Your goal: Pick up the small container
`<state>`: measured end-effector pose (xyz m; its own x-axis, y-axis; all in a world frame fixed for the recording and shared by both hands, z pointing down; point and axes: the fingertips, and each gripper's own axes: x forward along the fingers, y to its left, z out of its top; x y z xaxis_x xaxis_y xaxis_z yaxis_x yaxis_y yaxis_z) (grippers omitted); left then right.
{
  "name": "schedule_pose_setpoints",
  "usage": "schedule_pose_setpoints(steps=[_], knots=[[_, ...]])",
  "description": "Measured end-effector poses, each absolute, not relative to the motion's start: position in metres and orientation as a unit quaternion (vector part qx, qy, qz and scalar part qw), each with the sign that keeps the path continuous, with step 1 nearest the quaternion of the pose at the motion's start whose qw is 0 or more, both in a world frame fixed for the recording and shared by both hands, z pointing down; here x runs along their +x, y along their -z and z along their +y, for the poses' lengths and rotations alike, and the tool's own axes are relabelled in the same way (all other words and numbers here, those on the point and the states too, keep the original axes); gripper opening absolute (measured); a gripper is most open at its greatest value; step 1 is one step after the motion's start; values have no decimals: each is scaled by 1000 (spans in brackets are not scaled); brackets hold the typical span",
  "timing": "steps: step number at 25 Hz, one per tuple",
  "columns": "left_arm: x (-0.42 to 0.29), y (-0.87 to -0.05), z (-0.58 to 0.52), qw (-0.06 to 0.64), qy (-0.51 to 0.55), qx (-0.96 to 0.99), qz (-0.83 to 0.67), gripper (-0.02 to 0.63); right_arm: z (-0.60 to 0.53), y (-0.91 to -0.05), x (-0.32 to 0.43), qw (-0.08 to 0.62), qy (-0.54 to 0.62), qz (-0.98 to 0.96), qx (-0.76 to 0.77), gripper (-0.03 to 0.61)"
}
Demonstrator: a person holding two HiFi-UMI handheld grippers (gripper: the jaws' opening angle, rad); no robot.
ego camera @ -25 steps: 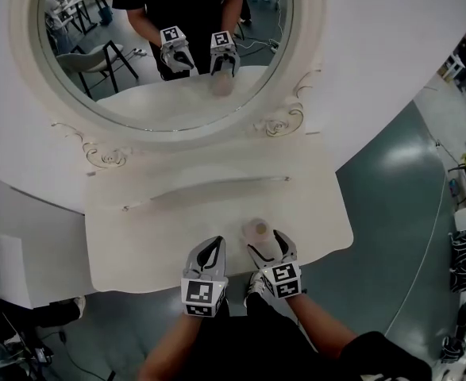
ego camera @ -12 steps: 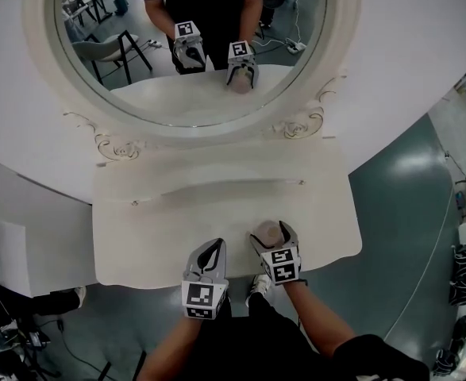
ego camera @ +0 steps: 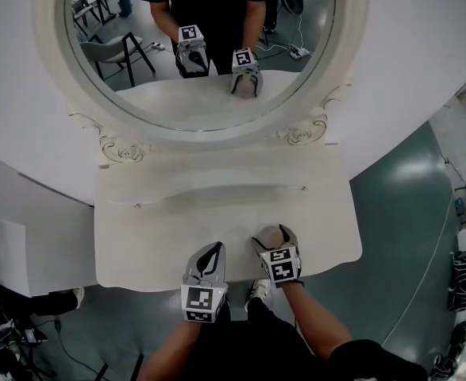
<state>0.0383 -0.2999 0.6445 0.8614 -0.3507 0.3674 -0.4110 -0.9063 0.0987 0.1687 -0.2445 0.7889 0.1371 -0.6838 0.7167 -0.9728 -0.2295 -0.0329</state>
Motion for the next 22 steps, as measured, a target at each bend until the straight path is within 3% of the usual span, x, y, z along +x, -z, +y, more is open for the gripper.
schedule_pose_setpoints(steps=[11, 22], knots=[[34, -637, -298, 82, -168, 962, -199, 8, -243, -789, 168, 236, -293, -582, 721, 368], [32, -632, -297, 74, -166, 962, -202, 8, -247, -753, 168, 188, -261, -603, 730, 368]])
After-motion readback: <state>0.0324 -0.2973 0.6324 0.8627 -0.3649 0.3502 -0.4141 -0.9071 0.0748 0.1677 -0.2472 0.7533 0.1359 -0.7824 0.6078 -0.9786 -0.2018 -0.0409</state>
